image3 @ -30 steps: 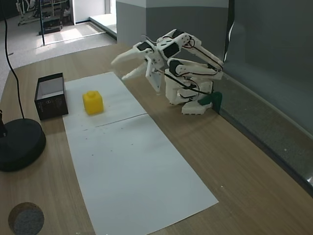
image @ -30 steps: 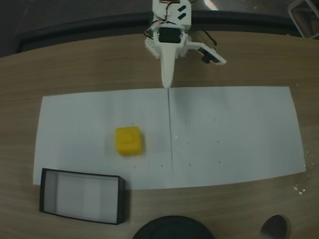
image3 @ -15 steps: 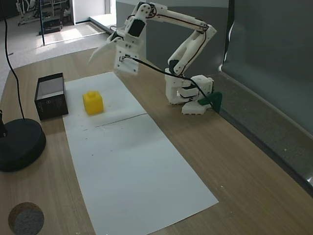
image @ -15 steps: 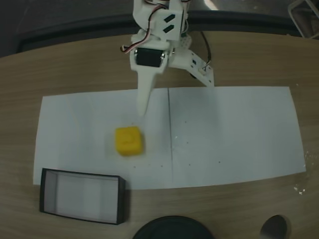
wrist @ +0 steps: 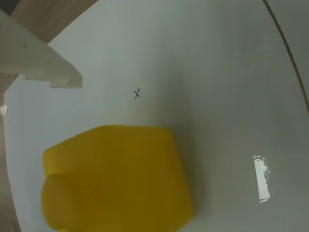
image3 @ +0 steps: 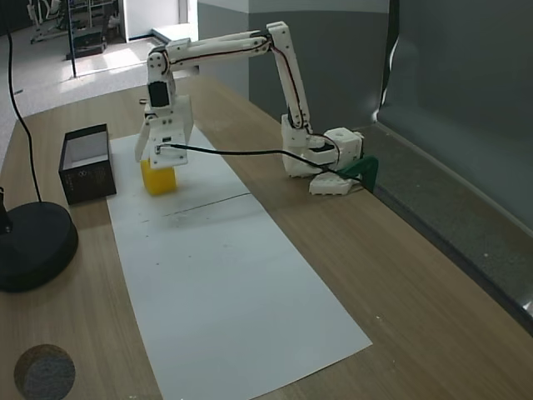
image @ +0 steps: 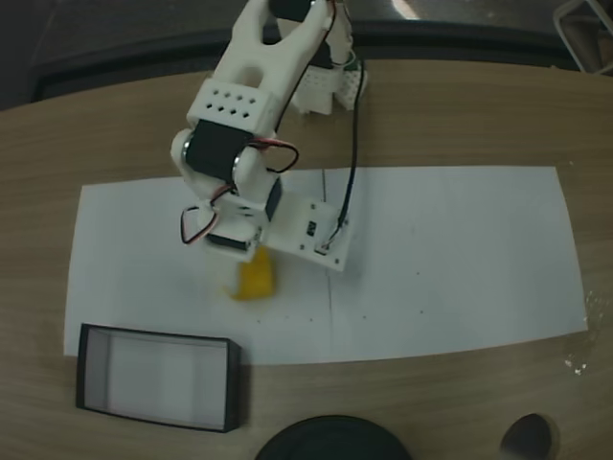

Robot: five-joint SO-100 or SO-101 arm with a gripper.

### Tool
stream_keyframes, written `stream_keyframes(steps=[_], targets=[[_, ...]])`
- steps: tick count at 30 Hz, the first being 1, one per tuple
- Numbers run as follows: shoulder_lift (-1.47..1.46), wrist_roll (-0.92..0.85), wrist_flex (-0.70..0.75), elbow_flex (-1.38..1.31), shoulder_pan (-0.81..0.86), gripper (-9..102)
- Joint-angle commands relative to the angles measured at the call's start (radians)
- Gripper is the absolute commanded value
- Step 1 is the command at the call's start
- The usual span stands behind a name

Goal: Grab a yellow square and put it in the box.

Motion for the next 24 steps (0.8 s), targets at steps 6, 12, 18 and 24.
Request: stream_keyframes(steps=[6, 12, 18, 24], targets=[[-0.087, -0.044, -0.006, -0.117, 0.008, 26], [-0.144, -0.044, -0.014, -0.158, 0.006, 9], [-0.029, -0.034, 0.032, -0.371, 0.020, 9], [0.163, -0.041, 0.060, -0.718, 0.020, 9]])
